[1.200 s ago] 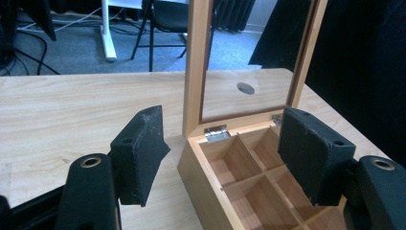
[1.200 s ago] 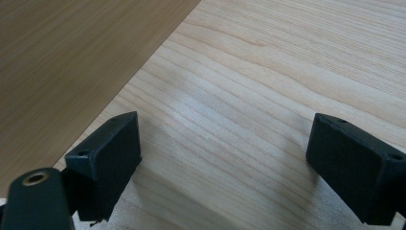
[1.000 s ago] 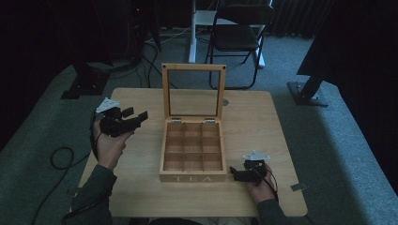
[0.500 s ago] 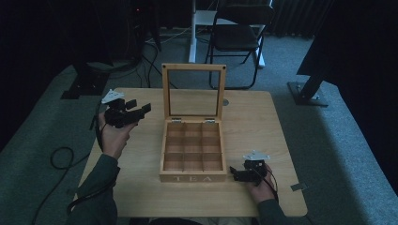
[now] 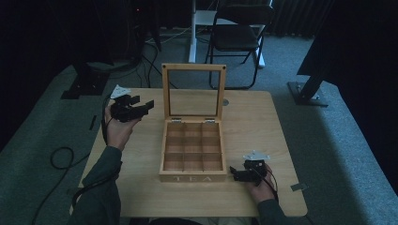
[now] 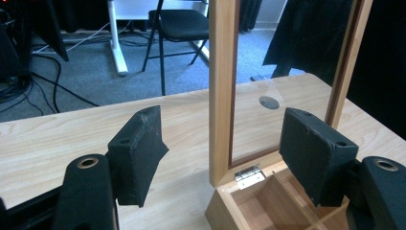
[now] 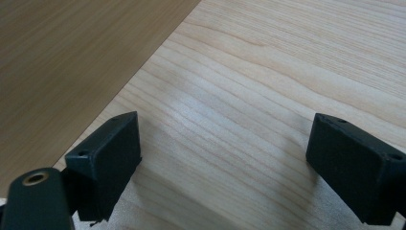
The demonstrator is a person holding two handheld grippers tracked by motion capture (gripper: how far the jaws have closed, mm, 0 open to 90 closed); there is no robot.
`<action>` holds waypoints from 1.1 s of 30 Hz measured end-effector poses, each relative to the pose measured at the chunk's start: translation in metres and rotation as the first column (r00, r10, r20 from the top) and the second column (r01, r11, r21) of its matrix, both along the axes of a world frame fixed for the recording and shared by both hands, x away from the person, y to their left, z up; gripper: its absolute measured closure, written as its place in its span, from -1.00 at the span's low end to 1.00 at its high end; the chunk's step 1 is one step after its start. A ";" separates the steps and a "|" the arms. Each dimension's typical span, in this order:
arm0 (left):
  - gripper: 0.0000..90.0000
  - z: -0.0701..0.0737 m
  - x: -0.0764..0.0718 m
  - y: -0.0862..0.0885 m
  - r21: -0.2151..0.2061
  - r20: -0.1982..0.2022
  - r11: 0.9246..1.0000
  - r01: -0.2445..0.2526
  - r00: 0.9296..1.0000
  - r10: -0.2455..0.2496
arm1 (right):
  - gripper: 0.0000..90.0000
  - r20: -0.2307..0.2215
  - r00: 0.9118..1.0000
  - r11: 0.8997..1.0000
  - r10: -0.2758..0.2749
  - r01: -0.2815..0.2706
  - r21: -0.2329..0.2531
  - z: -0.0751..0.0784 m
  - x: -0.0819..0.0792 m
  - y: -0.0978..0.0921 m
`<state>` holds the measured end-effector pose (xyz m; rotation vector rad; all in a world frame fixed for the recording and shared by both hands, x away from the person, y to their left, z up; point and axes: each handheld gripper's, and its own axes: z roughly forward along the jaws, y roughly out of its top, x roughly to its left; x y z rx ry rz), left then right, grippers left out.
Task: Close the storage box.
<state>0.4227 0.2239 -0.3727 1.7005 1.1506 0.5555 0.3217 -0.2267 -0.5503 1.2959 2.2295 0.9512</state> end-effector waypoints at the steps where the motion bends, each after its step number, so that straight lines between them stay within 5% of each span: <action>1: -0.29 0.000 0.002 -0.001 0.005 0.000 1.000 0.000 1.000 0.000 | -0.75 0.000 1.000 1.000 0.000 0.000 0.000 0.000 0.000 0.000; 9: -0.31 -0.007 0.016 -0.006 0.044 0.004 0.999 -0.010 1.000 0.009 | -0.75 0.000 1.000 1.000 0.000 0.000 0.000 0.000 0.000 0.000; 21: -0.30 -0.018 0.041 -0.021 0.082 -0.044 0.997 -0.009 0.999 0.013 | -0.75 -0.001 1.000 1.000 0.008 -0.008 0.002 0.000 0.000 0.001; 33: -0.30 -0.026 0.056 -0.033 0.078 -0.064 0.997 -0.026 0.997 0.031 | -0.75 0.002 1.000 1.000 0.023 -0.023 0.000 0.000 -0.001 0.002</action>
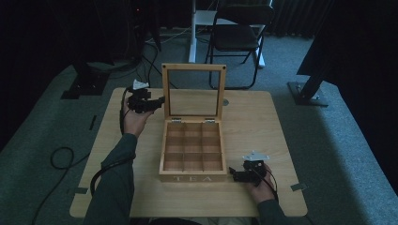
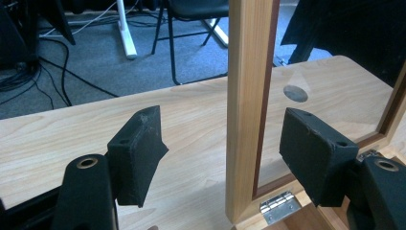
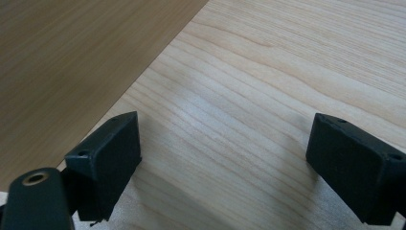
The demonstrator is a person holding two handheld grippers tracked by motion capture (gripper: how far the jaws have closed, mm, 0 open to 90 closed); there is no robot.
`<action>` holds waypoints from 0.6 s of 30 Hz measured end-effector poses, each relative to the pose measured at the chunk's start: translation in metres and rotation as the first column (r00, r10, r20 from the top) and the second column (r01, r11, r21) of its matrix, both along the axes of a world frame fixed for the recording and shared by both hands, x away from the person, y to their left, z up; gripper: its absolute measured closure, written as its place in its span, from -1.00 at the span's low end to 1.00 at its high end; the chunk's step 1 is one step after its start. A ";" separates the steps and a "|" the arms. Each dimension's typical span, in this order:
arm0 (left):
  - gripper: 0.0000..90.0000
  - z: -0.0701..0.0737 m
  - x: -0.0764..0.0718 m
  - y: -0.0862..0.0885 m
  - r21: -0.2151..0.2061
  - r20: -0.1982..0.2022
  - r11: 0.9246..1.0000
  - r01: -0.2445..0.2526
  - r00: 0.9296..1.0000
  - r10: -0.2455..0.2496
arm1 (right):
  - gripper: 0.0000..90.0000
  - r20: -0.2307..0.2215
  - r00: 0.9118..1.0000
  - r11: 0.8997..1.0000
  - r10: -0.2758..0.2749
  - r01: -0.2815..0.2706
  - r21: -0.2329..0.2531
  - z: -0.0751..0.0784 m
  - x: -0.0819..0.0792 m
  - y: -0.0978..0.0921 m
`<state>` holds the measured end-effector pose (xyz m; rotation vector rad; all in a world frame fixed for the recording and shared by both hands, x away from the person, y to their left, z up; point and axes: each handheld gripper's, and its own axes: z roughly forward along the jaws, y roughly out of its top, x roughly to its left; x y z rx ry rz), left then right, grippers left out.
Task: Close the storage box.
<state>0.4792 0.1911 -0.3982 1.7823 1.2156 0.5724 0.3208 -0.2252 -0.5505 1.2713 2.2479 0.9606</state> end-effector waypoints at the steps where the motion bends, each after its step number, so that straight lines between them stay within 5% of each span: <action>1: -0.30 -0.001 0.001 -0.001 0.000 -0.001 1.000 -0.002 1.000 0.002 | -0.75 0.000 1.000 1.000 0.001 -0.001 0.000 0.000 0.000 0.000; 18: -0.30 -0.016 0.024 -0.019 -0.008 -0.038 1.000 -0.006 0.999 0.006 | -0.75 -0.001 1.000 1.000 0.009 -0.009 0.002 0.000 -0.001 0.001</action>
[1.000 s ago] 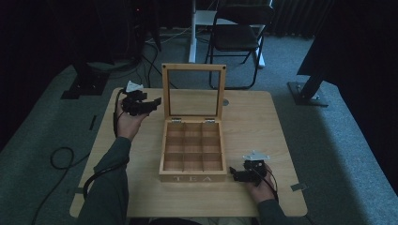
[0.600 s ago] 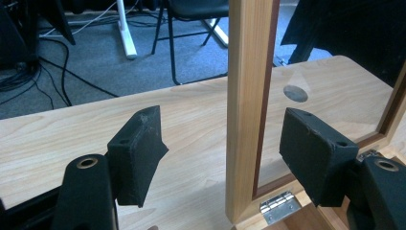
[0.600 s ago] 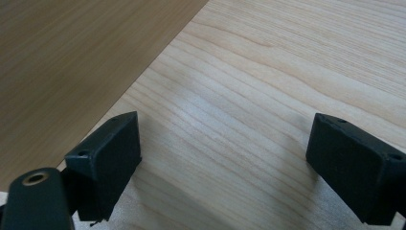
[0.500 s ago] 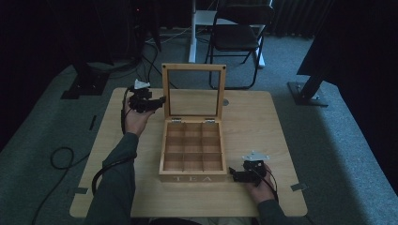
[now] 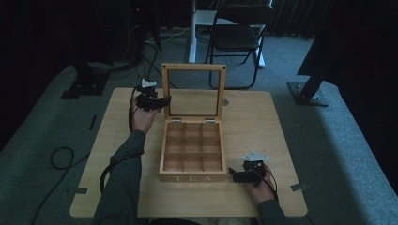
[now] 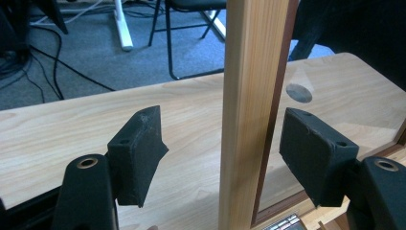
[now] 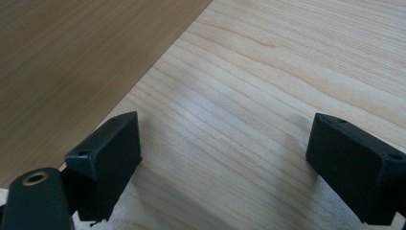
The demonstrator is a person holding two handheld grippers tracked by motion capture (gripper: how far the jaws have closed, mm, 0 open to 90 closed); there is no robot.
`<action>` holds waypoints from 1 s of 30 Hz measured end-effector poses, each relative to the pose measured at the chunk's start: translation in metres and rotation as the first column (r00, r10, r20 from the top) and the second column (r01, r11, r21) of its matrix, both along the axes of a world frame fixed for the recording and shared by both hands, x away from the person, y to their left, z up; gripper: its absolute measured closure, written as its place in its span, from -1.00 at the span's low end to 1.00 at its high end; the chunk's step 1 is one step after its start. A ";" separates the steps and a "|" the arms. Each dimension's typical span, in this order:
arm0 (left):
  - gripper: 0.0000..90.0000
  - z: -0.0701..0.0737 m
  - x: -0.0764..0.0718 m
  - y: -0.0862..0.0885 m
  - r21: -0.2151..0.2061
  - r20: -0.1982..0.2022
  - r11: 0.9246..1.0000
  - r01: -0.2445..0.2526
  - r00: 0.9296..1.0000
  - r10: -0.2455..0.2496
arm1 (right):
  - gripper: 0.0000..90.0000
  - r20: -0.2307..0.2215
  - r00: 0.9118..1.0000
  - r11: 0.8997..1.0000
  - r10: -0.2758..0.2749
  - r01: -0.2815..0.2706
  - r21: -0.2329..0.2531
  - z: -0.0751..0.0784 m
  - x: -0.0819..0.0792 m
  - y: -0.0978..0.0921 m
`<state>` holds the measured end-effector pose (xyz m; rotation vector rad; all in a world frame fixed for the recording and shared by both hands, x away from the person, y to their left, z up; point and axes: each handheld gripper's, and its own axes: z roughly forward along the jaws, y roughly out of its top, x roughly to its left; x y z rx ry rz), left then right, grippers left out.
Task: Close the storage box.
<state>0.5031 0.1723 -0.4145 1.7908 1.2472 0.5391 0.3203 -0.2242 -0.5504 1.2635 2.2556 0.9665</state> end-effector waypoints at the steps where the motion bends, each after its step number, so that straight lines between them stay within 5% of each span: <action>1: -0.30 -0.001 0.001 -0.001 -0.004 -0.003 1.000 0.002 1.000 -0.002 | -0.75 0.000 1.000 1.000 0.000 0.000 0.000 0.000 0.000 0.000; 13: -0.29 0.000 0.011 -0.013 -0.056 -0.019 0.998 0.039 0.999 -0.040 | -0.75 -0.002 1.000 1.000 0.009 -0.009 -0.001 0.000 -0.001 0.001; 19: -0.13 -0.003 0.010 -0.018 -0.046 -0.040 0.996 0.081 0.996 -0.082 | -0.75 -0.001 1.000 1.000 0.011 -0.011 -0.001 0.000 -0.001 0.001; 30: -0.06 -0.004 -0.002 -0.017 -0.080 -0.008 0.995 0.067 0.998 -0.068 | -0.75 -0.001 1.000 1.000 0.011 -0.011 -0.001 0.000 -0.001 0.001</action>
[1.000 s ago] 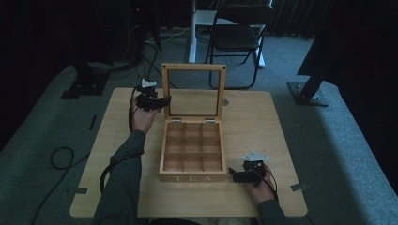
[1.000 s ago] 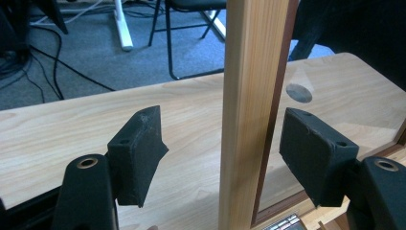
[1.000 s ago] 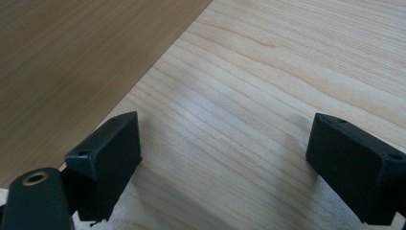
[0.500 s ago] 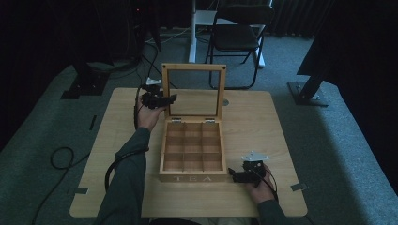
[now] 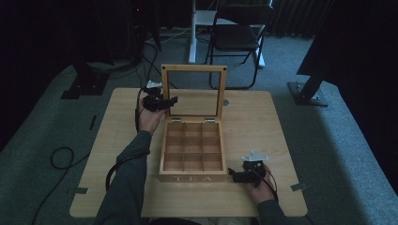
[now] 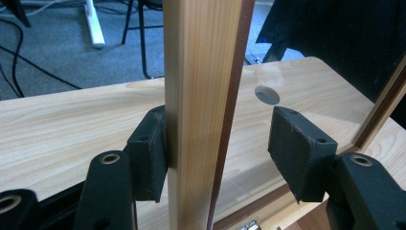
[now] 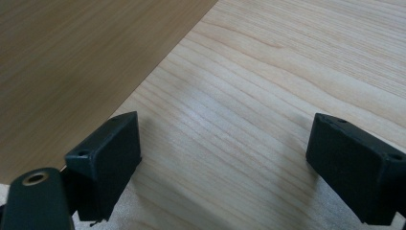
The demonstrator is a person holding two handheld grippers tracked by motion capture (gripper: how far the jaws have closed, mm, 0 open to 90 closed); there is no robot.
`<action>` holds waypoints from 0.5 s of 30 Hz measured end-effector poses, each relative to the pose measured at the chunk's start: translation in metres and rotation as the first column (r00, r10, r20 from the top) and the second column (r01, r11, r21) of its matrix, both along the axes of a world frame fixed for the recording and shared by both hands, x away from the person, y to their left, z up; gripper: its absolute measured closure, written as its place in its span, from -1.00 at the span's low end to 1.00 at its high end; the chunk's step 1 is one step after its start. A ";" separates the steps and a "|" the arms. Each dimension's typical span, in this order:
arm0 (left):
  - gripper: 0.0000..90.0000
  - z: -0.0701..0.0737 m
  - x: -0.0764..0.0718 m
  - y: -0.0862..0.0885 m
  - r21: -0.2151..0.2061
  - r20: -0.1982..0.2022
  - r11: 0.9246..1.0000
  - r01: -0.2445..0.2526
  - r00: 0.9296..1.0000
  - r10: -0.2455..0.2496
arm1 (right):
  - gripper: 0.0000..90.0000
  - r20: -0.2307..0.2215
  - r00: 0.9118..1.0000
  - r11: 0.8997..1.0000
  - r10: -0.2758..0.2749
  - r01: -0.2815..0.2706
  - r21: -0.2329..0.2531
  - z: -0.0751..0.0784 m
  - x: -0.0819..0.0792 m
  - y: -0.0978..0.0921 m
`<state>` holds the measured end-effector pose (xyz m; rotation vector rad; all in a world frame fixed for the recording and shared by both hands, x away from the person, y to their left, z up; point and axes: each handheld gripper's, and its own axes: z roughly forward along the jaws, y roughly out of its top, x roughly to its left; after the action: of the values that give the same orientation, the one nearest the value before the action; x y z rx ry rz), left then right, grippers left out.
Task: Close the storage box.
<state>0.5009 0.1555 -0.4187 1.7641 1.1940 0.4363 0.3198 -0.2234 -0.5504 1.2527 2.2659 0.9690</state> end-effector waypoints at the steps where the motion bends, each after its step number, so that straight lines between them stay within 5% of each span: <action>1: -0.07 0.000 -0.002 0.001 -0.007 0.007 1.000 0.001 1.000 -0.001 | -0.75 0.000 1.000 1.000 0.000 0.000 0.000 0.000 0.000 0.000; 9: -0.13 -0.001 -0.022 0.004 -0.050 0.051 0.998 0.028 0.998 -0.025 | -0.75 0.000 1.000 1.000 0.000 0.000 -0.001 0.000 0.000 0.000; 15: -0.18 0.000 -0.038 0.006 -0.038 0.070 0.997 0.070 0.995 -0.067 | -0.75 0.000 1.000 1.000 -0.002 0.002 -0.001 0.000 0.000 0.000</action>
<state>0.4627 0.1617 -0.4182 1.7363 1.0838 0.4254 0.3198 -0.2231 -0.5504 1.2543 2.2645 0.9673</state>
